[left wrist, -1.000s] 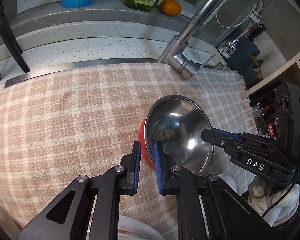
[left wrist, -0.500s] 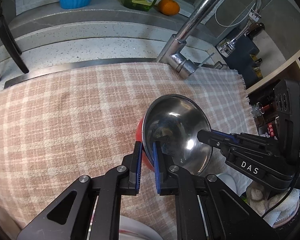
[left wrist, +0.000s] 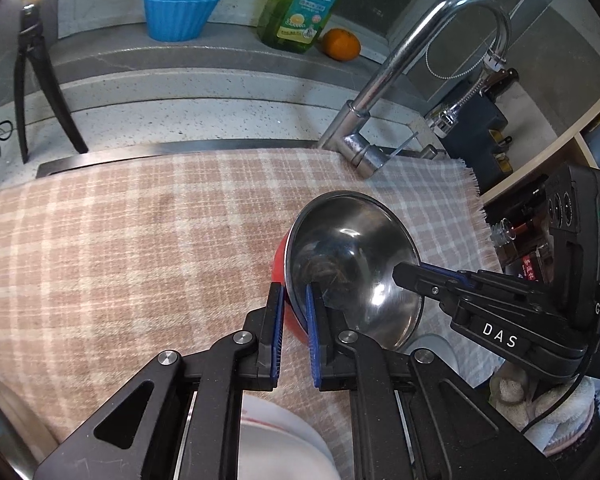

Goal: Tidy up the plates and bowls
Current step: 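Lift the red steel bowl with the right gripper into the silver bowl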

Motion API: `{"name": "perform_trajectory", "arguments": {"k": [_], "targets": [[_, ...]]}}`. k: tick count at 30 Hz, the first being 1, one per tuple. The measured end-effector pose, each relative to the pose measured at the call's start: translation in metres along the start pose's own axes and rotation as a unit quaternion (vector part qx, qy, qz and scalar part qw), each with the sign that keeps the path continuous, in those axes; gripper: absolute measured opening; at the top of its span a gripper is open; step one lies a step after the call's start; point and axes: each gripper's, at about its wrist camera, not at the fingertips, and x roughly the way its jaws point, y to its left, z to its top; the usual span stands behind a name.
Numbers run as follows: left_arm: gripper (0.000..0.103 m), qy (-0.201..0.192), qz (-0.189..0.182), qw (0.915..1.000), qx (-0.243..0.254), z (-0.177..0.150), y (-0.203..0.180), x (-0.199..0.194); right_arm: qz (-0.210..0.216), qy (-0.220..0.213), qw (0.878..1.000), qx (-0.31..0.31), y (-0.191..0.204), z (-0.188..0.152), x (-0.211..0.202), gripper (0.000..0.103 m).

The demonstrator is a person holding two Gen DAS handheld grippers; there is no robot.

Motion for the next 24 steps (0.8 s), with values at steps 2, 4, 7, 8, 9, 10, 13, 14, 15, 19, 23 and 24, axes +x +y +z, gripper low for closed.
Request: {"name": "perform_trajectory", "arguments": {"k": [2, 4, 7, 8, 9, 10, 13, 14, 15, 19, 23, 24], "targets": [[0.009, -0.007, 0.001, 1.0, -0.003, -0.003, 0.004, -0.008, 0.003, -0.002, 1.0, -0.005, 0.008, -0.001, -0.004, 0.01], [0.009, -0.014, 0.002, 0.9999, -0.006, -0.006, 0.006, -0.017, 0.006, -0.004, 1.0, -0.01, 0.018, -0.003, -0.007, 0.01], [0.009, -0.022, 0.005, 0.9997, -0.007, -0.011, 0.012, -0.03, 0.012, -0.007, 1.0, -0.02, 0.034, -0.006, -0.012, 0.01], [0.009, -0.025, 0.006, 0.9996, -0.008, -0.013, 0.015, -0.035, 0.014, -0.008, 1.0, -0.022, 0.038, -0.007, -0.014, 0.01], [0.009, -0.026, 0.007, 0.9996, -0.009, -0.015, 0.016, -0.038, 0.017, -0.009, 0.999, -0.026, 0.043, -0.007, -0.015, 0.01], [0.009, -0.028, 0.007, 0.9995, -0.013, -0.017, 0.019, -0.042, 0.019, -0.009, 0.999, -0.029, 0.048, -0.008, -0.017, 0.01], [0.009, -0.035, 0.008, 0.9991, -0.022, -0.024, 0.028, -0.055, 0.025, -0.01, 0.999, -0.038, 0.063, -0.011, -0.02, 0.01], [0.009, -0.038, 0.008, 0.999, -0.024, -0.026, 0.03, -0.059, 0.027, -0.01, 0.999, -0.041, 0.067, -0.012, -0.021, 0.01], [0.009, -0.041, 0.009, 0.9987, -0.027, -0.029, 0.034, -0.064, 0.029, -0.01, 0.998, -0.045, 0.074, -0.014, -0.022, 0.01], [0.009, -0.05, 0.013, 0.998, -0.036, -0.038, 0.045, -0.081, 0.037, -0.011, 0.998, -0.057, 0.095, -0.018, -0.024, 0.01], [0.009, -0.059, 0.016, 0.9969, -0.05, -0.048, 0.059, -0.097, 0.046, -0.01, 0.996, -0.07, 0.116, -0.023, -0.024, 0.01], [0.009, -0.062, 0.018, 0.9964, -0.055, -0.05, 0.064, -0.102, 0.049, -0.01, 0.996, -0.074, 0.122, -0.024, -0.024, 0.01]]}}
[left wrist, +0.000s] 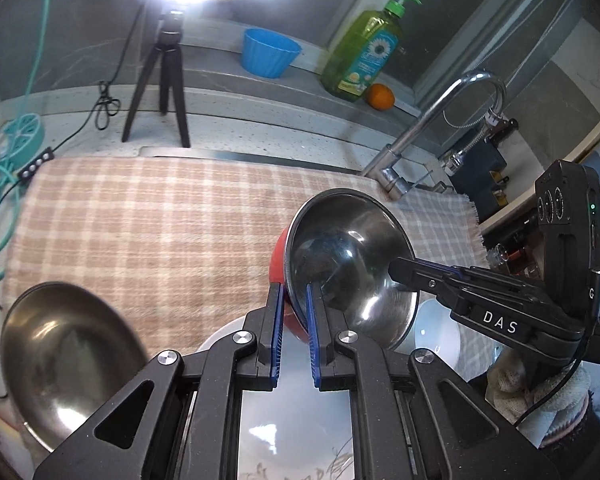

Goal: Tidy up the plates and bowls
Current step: 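Lift the red steel bowl with the right gripper into the silver bowl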

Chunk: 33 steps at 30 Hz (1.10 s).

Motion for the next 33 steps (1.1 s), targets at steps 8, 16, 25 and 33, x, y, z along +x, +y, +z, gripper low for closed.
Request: {"name": "perform_trajectory", "arguments": {"k": [8, 16, 25, 33], "targets": [[0.009, -0.021, 0.012, 0.9993, -0.03, -0.011, 0.035, -0.034, 0.021, 0.003, 0.999, -0.033, 0.052, 0.0, 0.008, 0.01], [0.009, -0.039, 0.033, 0.9966, -0.065, -0.023, 0.075, -0.067, 0.045, 0.014, 0.996, -0.078, 0.108, 0.001, 0.024, 0.01], [0.009, -0.046, 0.052, 0.9927, -0.099, -0.039, 0.113, -0.087, 0.06, 0.036, 0.991, -0.115, 0.152, -0.001, 0.045, 0.01], [0.009, -0.035, 0.068, 0.9899, -0.12, -0.055, 0.136, -0.089, 0.059, 0.068, 0.986, -0.138, 0.174, -0.01, 0.071, 0.01]]}}
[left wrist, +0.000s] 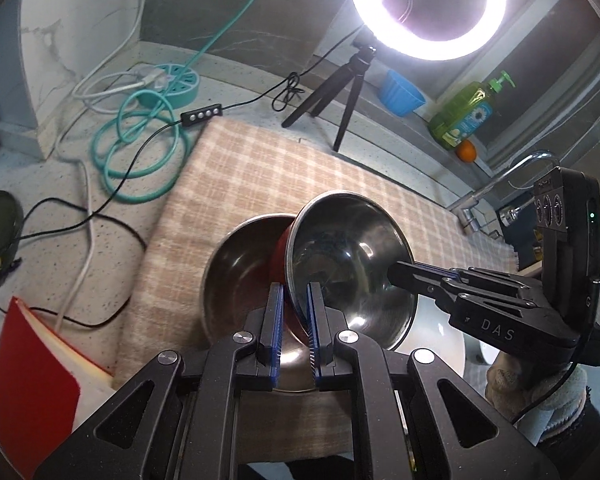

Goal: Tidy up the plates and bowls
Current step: 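Lift the red steel bowl with the right gripper into the silver bowl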

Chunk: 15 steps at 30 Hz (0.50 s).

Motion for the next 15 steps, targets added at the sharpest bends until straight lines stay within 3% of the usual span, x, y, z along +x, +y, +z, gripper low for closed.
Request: {"name": "perform_trajectory", "arguments": {"k": [15], "targets": [[0.009, 0.027, 0.028, 0.9992, 0.001, -0.013, 0.017, 0.013, -0.016, 0.033, 0.999, -0.021, 0.011, -0.004, 0.028, 0.01]]}}
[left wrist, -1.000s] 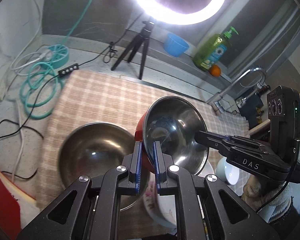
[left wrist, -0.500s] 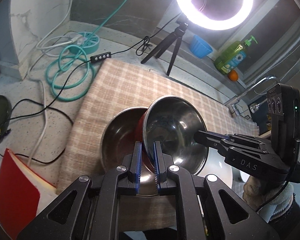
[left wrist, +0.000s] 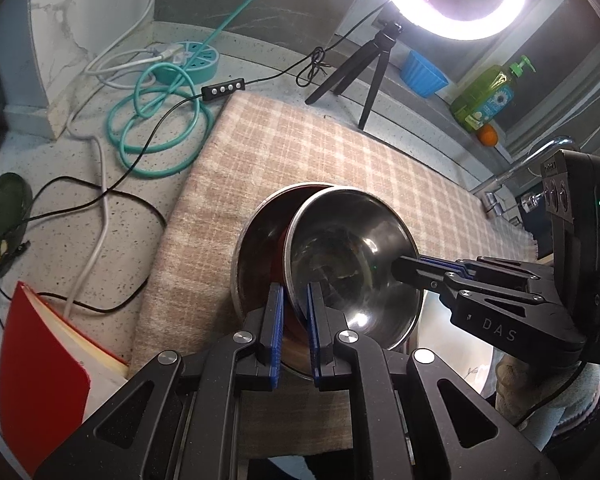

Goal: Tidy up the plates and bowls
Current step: 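Lift the red steel bowl with the right gripper into the silver bowl, then open the right gripper and move it back toward the plate stack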

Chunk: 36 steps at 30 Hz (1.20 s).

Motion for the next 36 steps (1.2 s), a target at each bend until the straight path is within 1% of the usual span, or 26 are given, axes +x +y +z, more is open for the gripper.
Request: {"name": "perform_trajectory", "arguments": {"k": [23, 25, 30, 32, 34, 35, 36], "targets": [[0.009, 0.013, 0.023, 0.9997, 0.001, -0.002, 0.003, 0.013, -0.017, 0.015, 1.0, -0.018, 0.004, 0.001, 0.016, 0.01], [0.009, 0.013, 0.025, 0.9996, 0.002, -0.002, 0.004, 0.013, -0.018, 0.015, 0.999, -0.022, 0.005, 0.001, 0.017, 0.012], [0.009, 0.015, 0.029, 0.9994, 0.004, -0.001, 0.004, 0.016, -0.027, 0.01, 0.999, -0.032, 0.007, 0.001, 0.018, 0.013], [0.009, 0.015, 0.031, 0.9994, 0.005, -0.002, 0.003, 0.016, -0.026, 0.008, 0.999, -0.033, 0.007, 0.001, 0.017, 0.016], [0.009, 0.014, 0.034, 0.9993, 0.008, -0.001, 0.002, 0.016, -0.022, 0.005, 0.999, -0.035, 0.007, 0.002, 0.016, 0.023], [0.012, 0.014, 0.036, 0.9992, 0.01, -0.001, 0.002, 0.015, -0.021, 0.004, 0.999, -0.036, 0.007, 0.002, 0.016, 0.025], [0.012, 0.014, 0.036, 0.9992, 0.011, -0.001, 0.001, 0.015, -0.022, 0.003, 0.999, -0.037, 0.007, 0.003, 0.015, 0.029]]}}
